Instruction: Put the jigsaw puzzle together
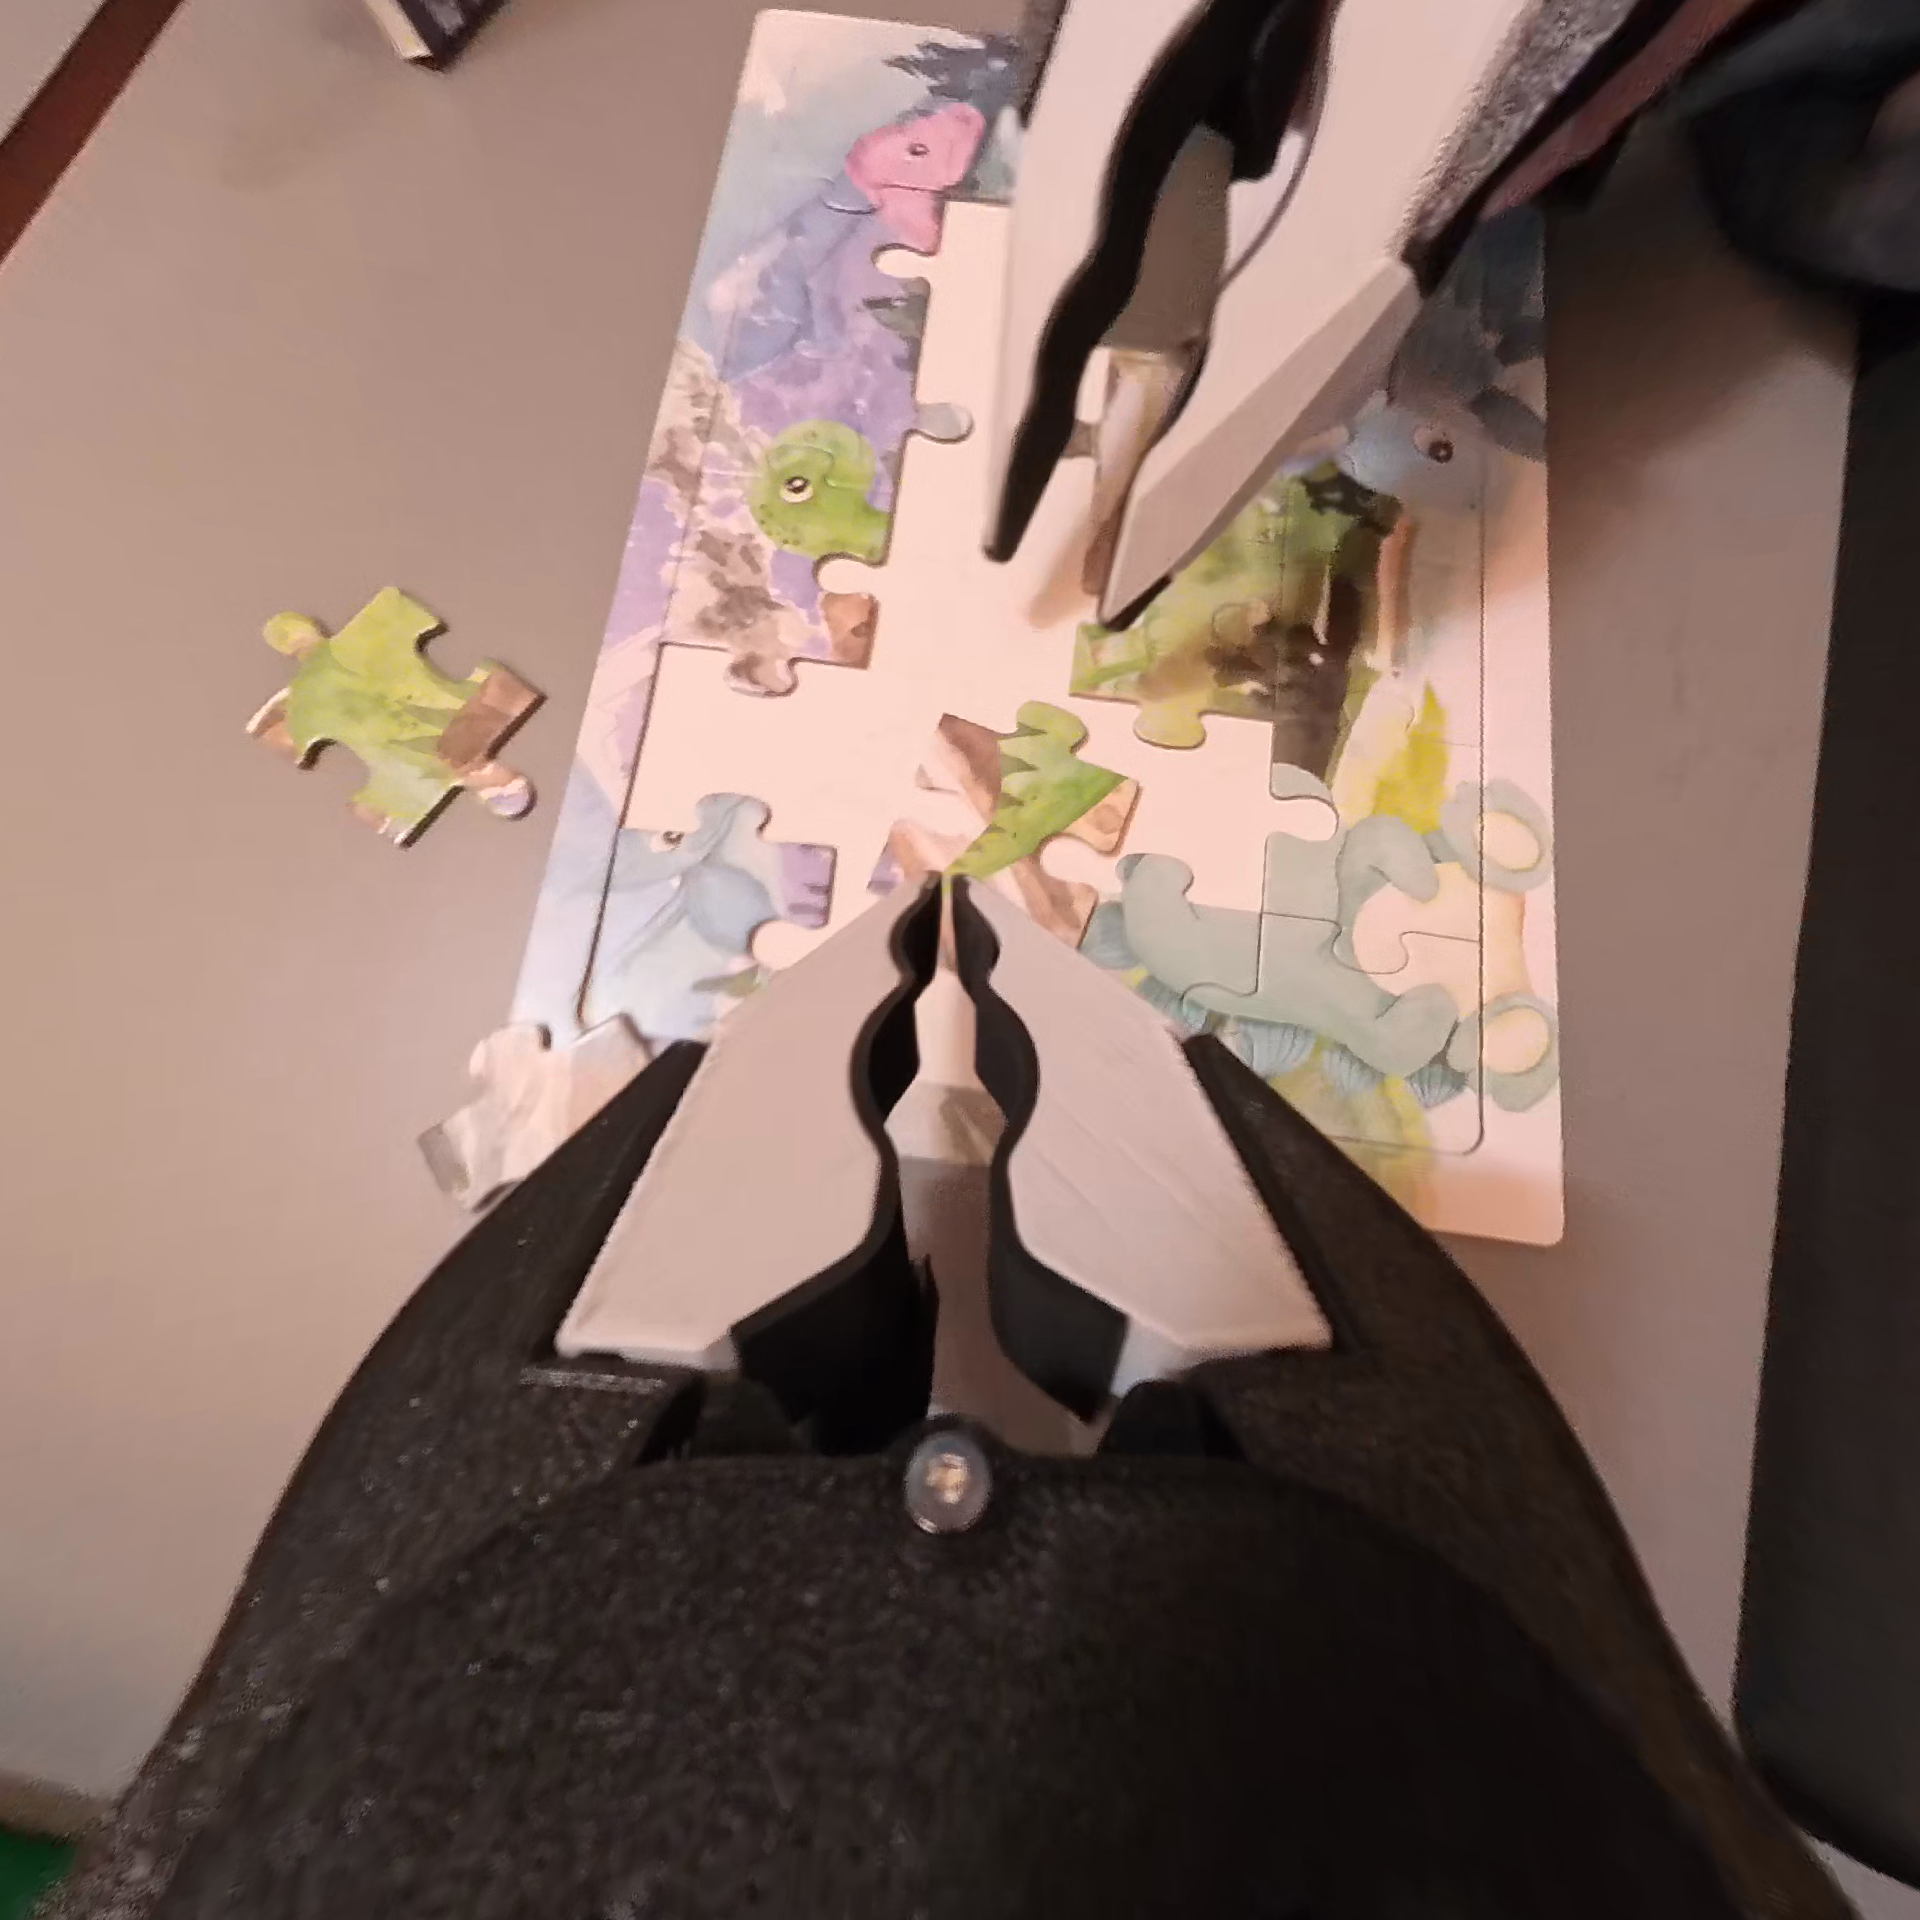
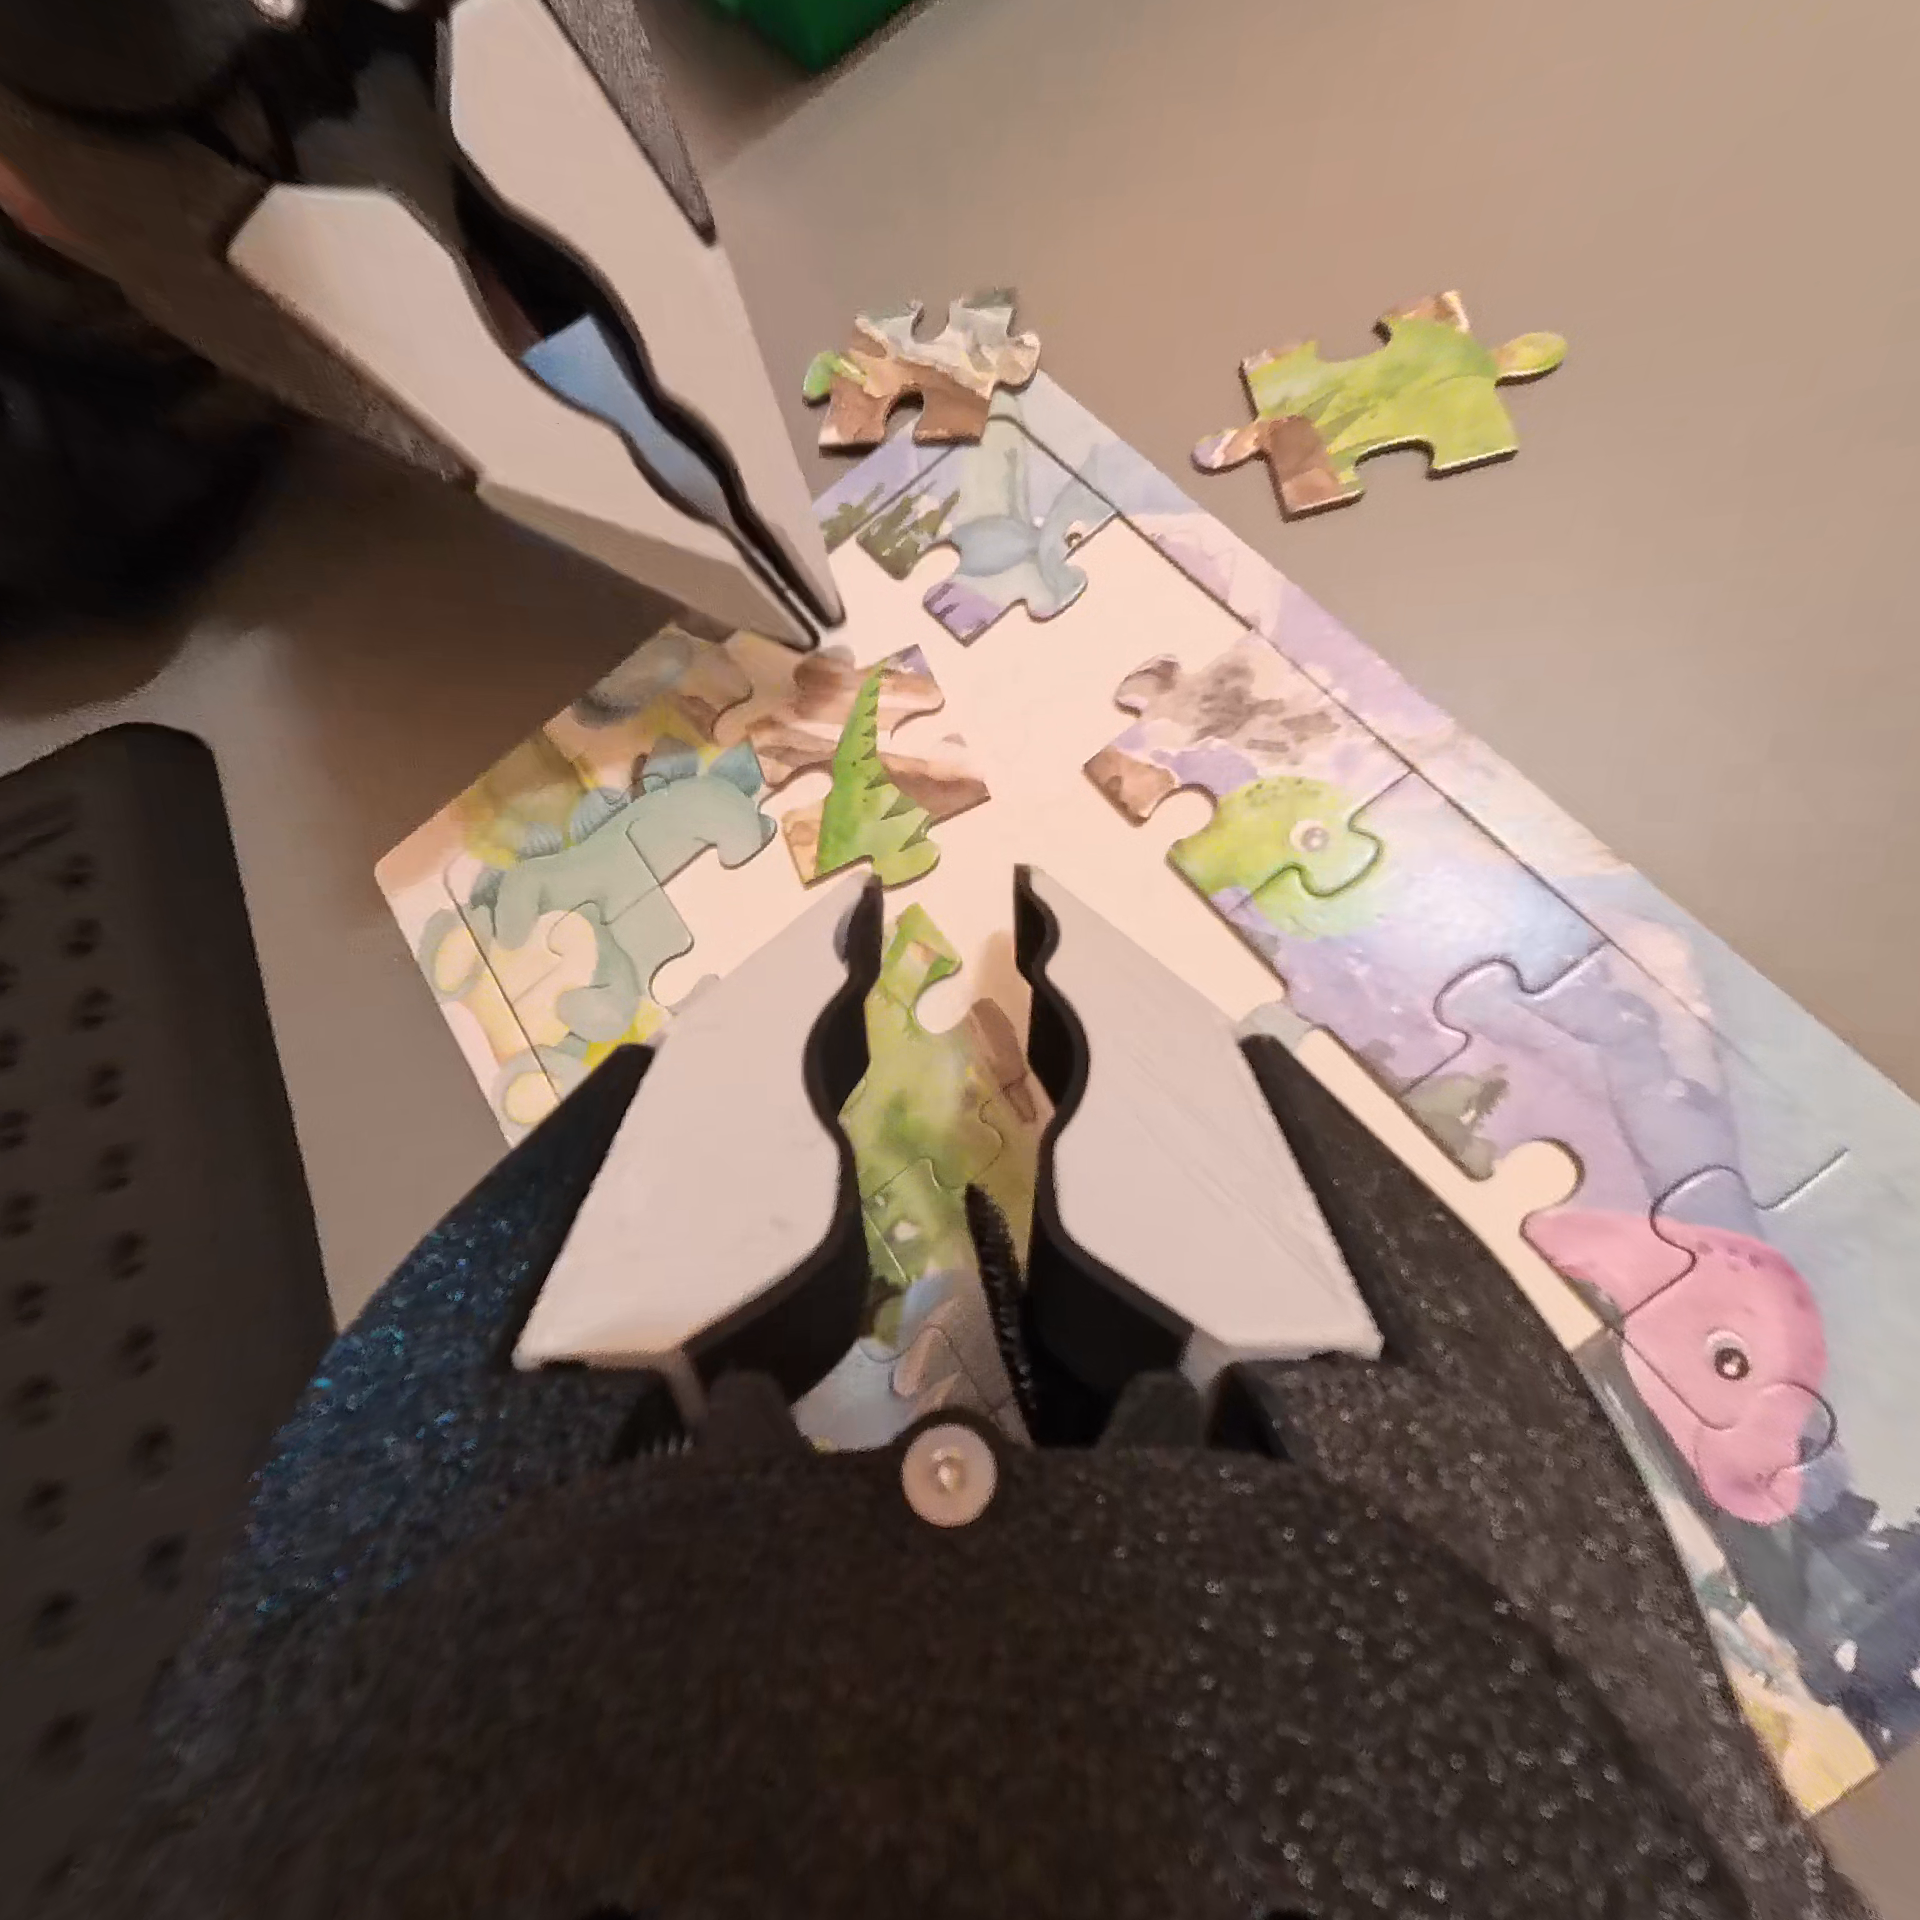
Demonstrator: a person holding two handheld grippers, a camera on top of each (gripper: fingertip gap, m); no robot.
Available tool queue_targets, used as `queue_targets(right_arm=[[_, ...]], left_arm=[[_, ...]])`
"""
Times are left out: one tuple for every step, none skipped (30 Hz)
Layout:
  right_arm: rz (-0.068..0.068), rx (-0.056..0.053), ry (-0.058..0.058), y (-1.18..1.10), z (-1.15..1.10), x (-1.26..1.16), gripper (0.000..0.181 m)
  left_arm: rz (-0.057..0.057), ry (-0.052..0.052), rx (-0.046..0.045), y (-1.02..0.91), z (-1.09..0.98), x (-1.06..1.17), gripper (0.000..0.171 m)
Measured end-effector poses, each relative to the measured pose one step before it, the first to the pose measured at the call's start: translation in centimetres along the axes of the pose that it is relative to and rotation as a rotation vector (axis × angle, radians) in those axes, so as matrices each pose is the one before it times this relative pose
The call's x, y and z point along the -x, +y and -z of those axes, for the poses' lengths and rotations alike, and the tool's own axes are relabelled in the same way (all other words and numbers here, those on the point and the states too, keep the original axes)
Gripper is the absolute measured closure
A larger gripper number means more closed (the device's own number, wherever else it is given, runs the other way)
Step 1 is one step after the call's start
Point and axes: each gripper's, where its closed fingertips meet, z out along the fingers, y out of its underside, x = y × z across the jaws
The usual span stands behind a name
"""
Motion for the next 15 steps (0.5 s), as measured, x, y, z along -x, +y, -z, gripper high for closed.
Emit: queue_targets(right_arm=[[-0.0019,0.0076,-0.0059,0.233,0.035,-0.019,0.157],[0.0142,0.0167,0.0069,0.373,-0.130,-0.044,0.157],[0.0278,0.0155,0.0102,0.321,-0.232,0.062,0.157],[0.0361,0.0117,-0.0027,0.166,-0.296,0.378,0.157],[0.0356,0.0079,0.0000,-0.047,-0.309,0.380,0.157],[0.0347,0.0054,0.0044,-0.178,-0.301,0.290,0.157],[0.0348,0.0080,0.0080,-0.176,-0.308,0.176,0.157],[0.0314,0.0108,0.0103,-0.118,-0.282,0.040,0.157],[0.0240,0.0188,0.0111,0.055,-0.266,-0.109,0.157],[0.0134,0.0238,0.0052,0.189,-0.240,-0.157,0.156],[0.0014,0.0038,-0.0080,-0.091,0.013,-0.048,0.157],[-0.0045,0.0120,0.0067,0.091,0.045,-0.331,0.156],[-0.0049,0.0020,0.0104,0.000,0.081,-0.387,0.157],[-0.0029,-0.0056,0.0167,-0.083,0.122,-0.438,0.160],[-0.0042,-0.0123,0.0036,-0.179,0.148,-0.217,0.161]], left_arm=[[0.0250,0.0075,-0.00091,0.329,0.390,0.258,0.164],[0.0227,0.0156,0.01605,0.619,0.212,0.105,0.157],[0.0145,0.0054,0.01938,0.643,0.081,0.194,0.154],[0.0047,0.0063,0.00629,0.442,0.008,0.012,0.154],[0.0003,0.0191,0.00173,0.269,-0.079,-0.316,0.154],[-0.0008,0.0163,0.00006,0.100,-0.148,-0.372,0.154],[-0.0055,0.0108,-0.00181,-0.049,-0.200,-0.369,0.154],[-0.0092,0.0092,0.00191,-0.046,-0.246,-0.370,0.154],[-0.0101,-0.0021,0.00586,-0.029,-0.249,-0.179,0.154],[-0.0099,-0.0096,0.00014,-0.120,-0.160,-0.025,0.154],[-0.0039,-0.0069,0.00184,-0.075,-0.080,0.024,0.154],[0.0012,-0.0026,0.00238,-0.043,-0.024,0.044,0.154],[0.0053,0.0038,0.00037,-0.040,-0.033,-0.048,0.154],[0.0014,0.0028,-0.00221,-0.039,-0.036,-0.051,0.154],[-0.0008,0.0041,-0.00242,-0.042,-0.044,-0.095,0.154]])
